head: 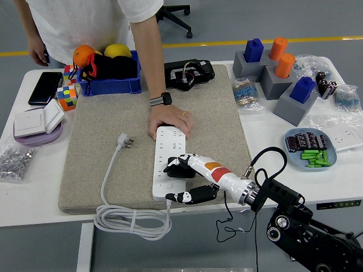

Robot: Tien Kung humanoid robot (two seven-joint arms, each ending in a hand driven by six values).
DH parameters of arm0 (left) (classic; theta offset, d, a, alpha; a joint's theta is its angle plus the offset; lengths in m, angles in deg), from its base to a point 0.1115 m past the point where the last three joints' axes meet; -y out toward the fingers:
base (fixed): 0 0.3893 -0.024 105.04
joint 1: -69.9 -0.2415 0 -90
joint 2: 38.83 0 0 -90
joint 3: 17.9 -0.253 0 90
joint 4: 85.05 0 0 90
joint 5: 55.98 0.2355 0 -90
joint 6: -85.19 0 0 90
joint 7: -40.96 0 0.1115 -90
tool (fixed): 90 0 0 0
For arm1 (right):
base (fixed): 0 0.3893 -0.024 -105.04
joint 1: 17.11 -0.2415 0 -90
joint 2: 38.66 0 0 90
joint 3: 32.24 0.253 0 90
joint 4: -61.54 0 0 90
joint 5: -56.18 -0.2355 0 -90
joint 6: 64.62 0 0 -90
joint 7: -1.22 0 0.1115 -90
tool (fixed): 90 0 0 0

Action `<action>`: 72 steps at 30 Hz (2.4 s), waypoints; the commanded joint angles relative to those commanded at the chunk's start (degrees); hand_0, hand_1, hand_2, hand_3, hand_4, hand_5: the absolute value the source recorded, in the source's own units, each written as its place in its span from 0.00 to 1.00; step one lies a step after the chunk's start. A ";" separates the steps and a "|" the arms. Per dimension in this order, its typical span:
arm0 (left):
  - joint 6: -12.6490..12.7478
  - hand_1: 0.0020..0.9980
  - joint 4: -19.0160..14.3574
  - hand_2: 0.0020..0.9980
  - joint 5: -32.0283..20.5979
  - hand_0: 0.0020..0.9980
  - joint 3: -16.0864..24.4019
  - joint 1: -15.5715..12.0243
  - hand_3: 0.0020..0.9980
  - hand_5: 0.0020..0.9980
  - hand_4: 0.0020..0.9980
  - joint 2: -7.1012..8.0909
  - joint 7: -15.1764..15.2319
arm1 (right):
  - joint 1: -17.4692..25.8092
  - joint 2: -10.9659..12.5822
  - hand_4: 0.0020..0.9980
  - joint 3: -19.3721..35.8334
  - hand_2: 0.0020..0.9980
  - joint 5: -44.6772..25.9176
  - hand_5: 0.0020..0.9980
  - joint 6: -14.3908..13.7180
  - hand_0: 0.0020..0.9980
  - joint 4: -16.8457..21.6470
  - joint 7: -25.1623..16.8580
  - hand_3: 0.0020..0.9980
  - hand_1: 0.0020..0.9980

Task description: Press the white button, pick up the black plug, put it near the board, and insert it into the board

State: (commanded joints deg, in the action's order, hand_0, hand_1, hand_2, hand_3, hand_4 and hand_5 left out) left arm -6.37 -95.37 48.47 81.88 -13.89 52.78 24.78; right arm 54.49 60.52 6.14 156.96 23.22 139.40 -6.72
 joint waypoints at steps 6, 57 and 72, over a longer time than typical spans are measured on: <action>0.03 0.50 0.00 0.50 0.08 0.47 0.22 -0.10 0.58 0.27 0.56 -0.10 0.00 | 0.13 0.13 0.90 0.30 0.70 0.09 0.50 0.10 0.83 0.71 0.15 0.66 0.74; 0.14 0.50 0.00 0.50 -0.05 0.47 0.44 -0.05 0.58 0.27 0.56 -0.34 0.11 | -0.52 -0.10 0.87 1.19 0.61 0.29 0.45 -0.54 0.76 4.92 -1.08 0.62 0.64; 0.16 0.50 0.00 0.50 -0.24 0.47 0.34 0.08 0.58 0.27 0.57 -0.39 0.14 | 0.51 -0.22 0.88 10.94 0.70 1.78 0.42 -0.13 0.83 7.81 0.43 0.69 0.75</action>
State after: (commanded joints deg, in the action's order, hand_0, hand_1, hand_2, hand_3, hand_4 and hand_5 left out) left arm -6.21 -95.37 48.23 82.22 -13.82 52.39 24.92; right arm 55.00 60.30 17.08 158.73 23.10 147.21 -6.30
